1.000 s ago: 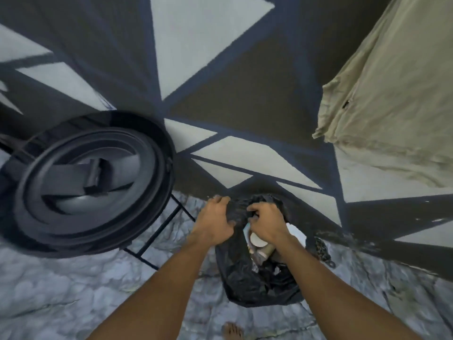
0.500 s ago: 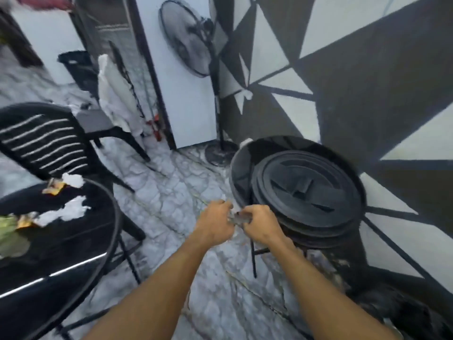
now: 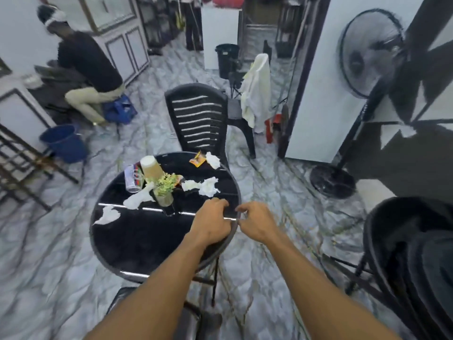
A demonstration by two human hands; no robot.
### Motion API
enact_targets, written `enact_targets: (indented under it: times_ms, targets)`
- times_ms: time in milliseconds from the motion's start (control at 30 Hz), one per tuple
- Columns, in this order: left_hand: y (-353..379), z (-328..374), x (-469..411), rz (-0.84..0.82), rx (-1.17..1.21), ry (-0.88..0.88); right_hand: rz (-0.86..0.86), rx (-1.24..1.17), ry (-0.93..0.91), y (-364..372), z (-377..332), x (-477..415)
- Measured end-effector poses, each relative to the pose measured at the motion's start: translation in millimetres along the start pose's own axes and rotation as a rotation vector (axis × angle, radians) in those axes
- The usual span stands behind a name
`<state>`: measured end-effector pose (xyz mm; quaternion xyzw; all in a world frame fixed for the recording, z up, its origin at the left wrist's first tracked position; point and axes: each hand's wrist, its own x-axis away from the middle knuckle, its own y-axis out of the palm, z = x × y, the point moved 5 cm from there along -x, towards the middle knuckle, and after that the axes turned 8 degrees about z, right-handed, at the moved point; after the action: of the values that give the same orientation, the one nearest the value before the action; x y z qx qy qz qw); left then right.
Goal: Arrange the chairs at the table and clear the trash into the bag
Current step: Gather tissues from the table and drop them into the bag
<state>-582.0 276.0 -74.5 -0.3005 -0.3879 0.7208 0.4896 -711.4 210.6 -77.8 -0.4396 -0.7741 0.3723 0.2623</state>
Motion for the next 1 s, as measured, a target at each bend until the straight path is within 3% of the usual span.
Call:
enact_targets:
  times_ms: [533, 767, 900, 1000]
  targets:
    - [39.1, -137.5, -142.3, 0.015, -0.023, -0.457, -0.253, 0.038, -0.184, 106.1, -21.2, -229.0]
    - [78.9, -174.3, -195.8, -0.08, -0.143, -0.513, -0.43, 0.285, -0.358, 161.3, -5.7, -262.2]
    - [91.7, -179.6, -196.9, -0.026, -0.182, -0.423, -0.375, 0.241, -0.409, 167.8, 2.3, -268.3]
    - [94.0, -180.9, -192.5, 0.038, -0.151, -0.441, -0.351, 0.155, -0.346, 165.1, 5.3, -275.1]
